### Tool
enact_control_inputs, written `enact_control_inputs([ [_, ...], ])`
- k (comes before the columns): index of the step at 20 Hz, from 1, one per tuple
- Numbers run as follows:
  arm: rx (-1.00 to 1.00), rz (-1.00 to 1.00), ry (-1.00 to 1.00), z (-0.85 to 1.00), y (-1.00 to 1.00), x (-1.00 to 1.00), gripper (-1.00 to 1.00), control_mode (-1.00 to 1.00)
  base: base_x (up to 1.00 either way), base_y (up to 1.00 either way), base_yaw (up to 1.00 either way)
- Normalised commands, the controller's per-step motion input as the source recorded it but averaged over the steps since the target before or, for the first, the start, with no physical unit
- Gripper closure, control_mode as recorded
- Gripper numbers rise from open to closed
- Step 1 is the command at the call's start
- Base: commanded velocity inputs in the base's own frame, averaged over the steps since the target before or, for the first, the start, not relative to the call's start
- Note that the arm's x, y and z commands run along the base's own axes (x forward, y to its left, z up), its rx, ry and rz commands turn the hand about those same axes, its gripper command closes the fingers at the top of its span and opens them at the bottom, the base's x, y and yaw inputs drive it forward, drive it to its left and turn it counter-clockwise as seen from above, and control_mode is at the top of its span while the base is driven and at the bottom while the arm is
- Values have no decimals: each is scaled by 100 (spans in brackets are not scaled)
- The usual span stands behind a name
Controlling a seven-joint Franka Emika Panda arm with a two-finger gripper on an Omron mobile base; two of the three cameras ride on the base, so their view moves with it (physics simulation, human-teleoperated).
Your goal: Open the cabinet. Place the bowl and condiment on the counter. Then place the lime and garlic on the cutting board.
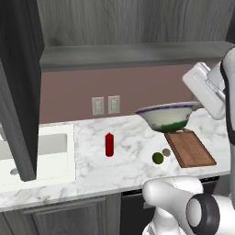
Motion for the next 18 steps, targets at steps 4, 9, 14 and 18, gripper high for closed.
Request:
enact_control_inputs([
  [4, 0, 0, -2, -61, 11, 0, 100, -100, 0, 0, 0],
  [9, 0, 0, 0, -46, 2, 0, 100, -100, 0, 0, 0],
  [14, 0, 0, 0, -38, 0, 0, 100, -100, 0, 0, 0],
  [18, 0, 0, 0, -34, 0, 6, 100, -100, 0, 0, 0],
])
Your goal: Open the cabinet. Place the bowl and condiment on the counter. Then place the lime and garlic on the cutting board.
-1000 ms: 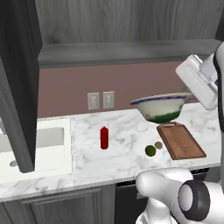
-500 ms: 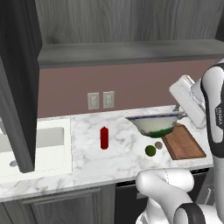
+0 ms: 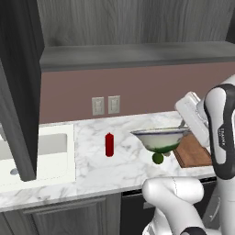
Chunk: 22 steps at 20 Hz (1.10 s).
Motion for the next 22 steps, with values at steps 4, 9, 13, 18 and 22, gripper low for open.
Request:
enact_control_inputs([
  [4, 0, 0, -7, -25, 0, 15, 100, -100, 0, 0, 0],
  [9, 0, 0, -12, -15, -6, 22, 100, -100, 0, 0, 0],
  [13, 0, 0, -10, -16, -11, 16, 100, -100, 0, 0, 0],
  [18, 0, 1, -6, -14, -4, 20, 100, -100, 0, 0, 0],
  [22, 0, 2, -3, -14, 0, 31, 100, -100, 0, 0, 0],
])
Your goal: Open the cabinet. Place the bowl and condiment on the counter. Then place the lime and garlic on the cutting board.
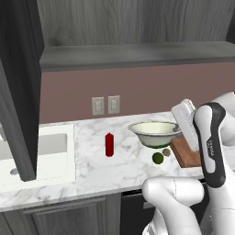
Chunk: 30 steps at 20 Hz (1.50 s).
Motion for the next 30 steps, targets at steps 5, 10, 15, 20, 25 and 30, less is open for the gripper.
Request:
enact_control_inputs([
  [5, 0, 3, -1, -5, 0, 25, 100, -100, 0, 0, 0],
  [10, 0, 4, -2, -7, 0, 16, 100, -100, 0, 0, 0],
  [15, 0, 4, -6, -11, 0, 10, 100, -100, 0, 0, 0],
  [20, 0, 2, -6, -15, 0, 9, 100, -100, 0, 0, 0],
  [25, 0, 0, -6, -12, -4, 20, 100, -100, 0, 0, 0],
  [30, 0, 0, -6, -8, -10, 24, 100, -100, 0, 0, 0],
])
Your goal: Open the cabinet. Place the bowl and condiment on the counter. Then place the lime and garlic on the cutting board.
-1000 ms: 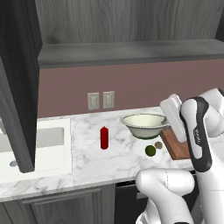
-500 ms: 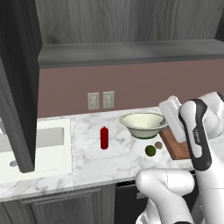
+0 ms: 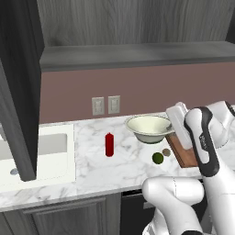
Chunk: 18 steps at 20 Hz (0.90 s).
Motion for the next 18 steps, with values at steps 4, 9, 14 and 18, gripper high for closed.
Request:
enact_control_inputs([
  [4, 0, 0, -2, -11, -9, 18, 100, -100, 0, 0, 0],
  [9, 0, 0, 0, -13, -1, 17, 100, -100, 0, 0, 0],
  [14, 0, 0, 0, -9, 0, 19, 100, -100, 0, 0, 0],
  [18, 0, 0, 0, -5, 0, 18, 100, -100, 0, 0, 0],
])
